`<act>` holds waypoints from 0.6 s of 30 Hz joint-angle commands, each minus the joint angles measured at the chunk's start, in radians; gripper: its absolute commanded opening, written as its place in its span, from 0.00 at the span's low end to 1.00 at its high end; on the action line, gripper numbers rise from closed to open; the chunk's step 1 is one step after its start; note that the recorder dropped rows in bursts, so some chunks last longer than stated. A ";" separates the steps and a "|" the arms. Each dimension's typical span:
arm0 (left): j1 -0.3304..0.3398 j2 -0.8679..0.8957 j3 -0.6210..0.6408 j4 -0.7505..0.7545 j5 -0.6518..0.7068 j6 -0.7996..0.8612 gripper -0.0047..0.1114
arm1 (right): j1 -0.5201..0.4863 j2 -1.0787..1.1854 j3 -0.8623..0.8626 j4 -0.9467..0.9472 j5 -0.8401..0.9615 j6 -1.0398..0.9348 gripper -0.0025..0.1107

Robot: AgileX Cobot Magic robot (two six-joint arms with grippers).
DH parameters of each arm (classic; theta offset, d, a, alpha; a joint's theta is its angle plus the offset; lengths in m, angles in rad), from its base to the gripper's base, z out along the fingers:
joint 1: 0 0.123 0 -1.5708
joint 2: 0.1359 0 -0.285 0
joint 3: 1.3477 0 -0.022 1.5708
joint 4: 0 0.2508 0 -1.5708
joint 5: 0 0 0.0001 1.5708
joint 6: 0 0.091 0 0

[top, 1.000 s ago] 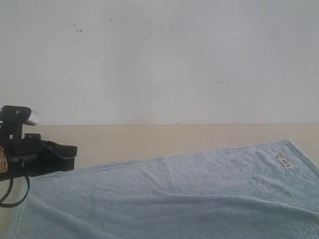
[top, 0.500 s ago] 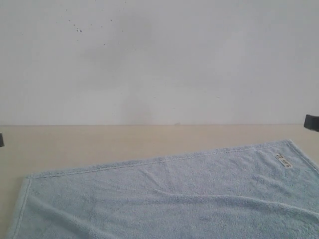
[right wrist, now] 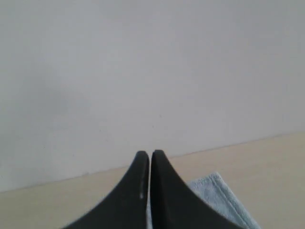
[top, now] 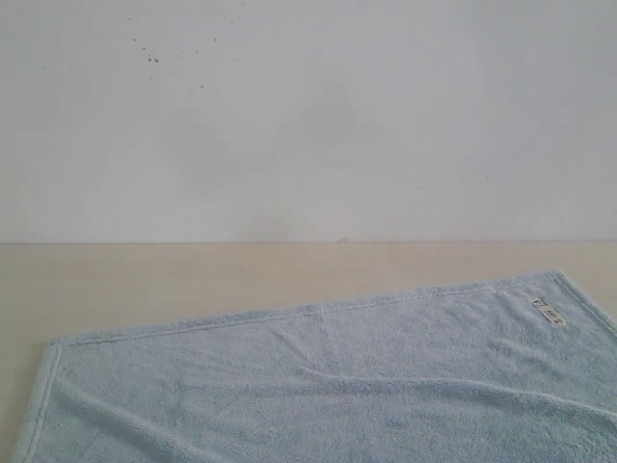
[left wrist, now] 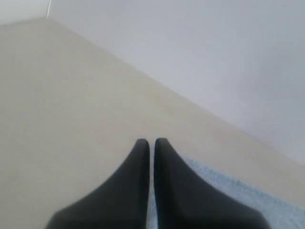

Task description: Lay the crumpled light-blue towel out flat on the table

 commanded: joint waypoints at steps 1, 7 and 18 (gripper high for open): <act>-0.010 -0.172 0.008 0.048 0.009 0.010 0.07 | 0.032 -0.232 0.007 -0.001 0.152 -0.073 0.03; -0.081 -0.311 0.008 0.169 0.002 0.006 0.07 | 0.129 -0.591 0.007 -0.023 0.382 -0.299 0.03; -0.092 -0.508 0.004 0.190 0.045 -0.026 0.07 | 0.180 -0.763 0.003 -0.007 0.617 -0.365 0.03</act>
